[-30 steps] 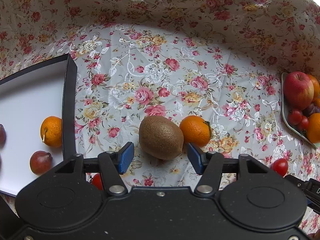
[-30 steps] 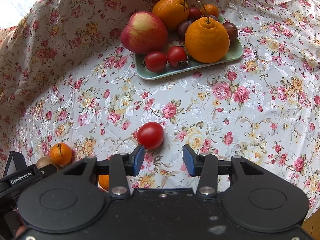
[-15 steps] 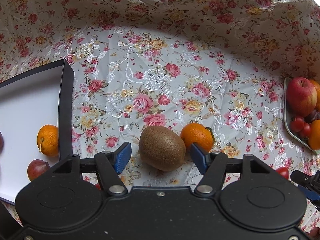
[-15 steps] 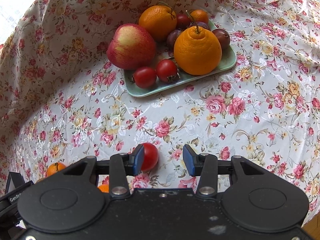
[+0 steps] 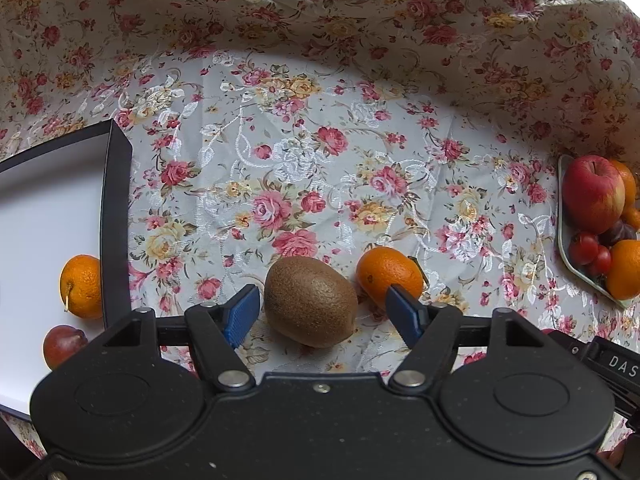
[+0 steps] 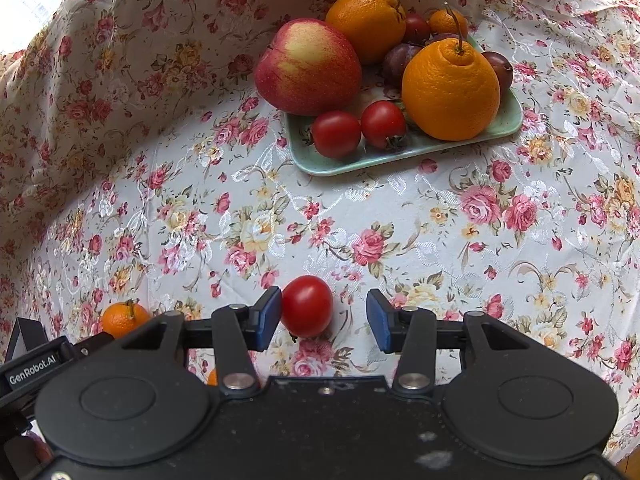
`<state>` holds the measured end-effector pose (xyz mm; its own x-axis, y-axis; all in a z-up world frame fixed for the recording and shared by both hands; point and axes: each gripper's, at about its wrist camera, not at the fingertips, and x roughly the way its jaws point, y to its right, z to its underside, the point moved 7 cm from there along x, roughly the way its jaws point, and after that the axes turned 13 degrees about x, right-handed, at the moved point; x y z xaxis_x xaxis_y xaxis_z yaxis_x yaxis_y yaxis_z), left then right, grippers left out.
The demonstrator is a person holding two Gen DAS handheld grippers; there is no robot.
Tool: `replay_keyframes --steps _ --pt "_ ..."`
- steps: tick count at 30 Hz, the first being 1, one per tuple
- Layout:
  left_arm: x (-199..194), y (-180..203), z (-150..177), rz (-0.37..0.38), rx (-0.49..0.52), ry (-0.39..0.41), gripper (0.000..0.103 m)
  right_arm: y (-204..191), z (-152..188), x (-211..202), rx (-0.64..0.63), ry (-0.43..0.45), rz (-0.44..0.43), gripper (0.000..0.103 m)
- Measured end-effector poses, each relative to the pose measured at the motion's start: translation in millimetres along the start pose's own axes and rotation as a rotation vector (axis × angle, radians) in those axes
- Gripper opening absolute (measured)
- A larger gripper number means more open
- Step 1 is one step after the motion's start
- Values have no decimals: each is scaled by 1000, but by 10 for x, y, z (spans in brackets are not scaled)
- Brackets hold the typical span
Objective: Organize fruits
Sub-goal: 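Move the left tool toward a brown kiwi while the right tool approaches a red cherry tomato, then close the right tool on the tomato while the left tool closes on the kiwi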
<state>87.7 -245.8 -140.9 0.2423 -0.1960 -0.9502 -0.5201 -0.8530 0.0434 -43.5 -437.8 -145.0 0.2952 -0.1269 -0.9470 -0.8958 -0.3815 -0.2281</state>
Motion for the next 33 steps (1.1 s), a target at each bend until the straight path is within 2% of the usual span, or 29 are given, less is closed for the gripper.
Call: replay_keyframes --steps 11,15,18,20,25,29,33 --pt "8 7 20 20 23 -16 73 -164 131 126 -92 -28 22 47" --pt "14 6 21 25 32 -19 73 -241 178 170 -163 -1 56 47" --pt "17 -10 25 29 27 -23 73 -291 196 163 -207 29 70 42" --pt "20 -15 27 34 27 -28 73 -300 202 173 -221 29 78 34" --pt "8 -17 35 32 38 -35 71 -294 184 174 -219 36 90 21" --pt "6 -10 45 35 46 -39 68 -300 177 146 -204 36 78 19" --pt "10 -11 60 25 47 -43 58 -268 167 125 -171 17 60 19"
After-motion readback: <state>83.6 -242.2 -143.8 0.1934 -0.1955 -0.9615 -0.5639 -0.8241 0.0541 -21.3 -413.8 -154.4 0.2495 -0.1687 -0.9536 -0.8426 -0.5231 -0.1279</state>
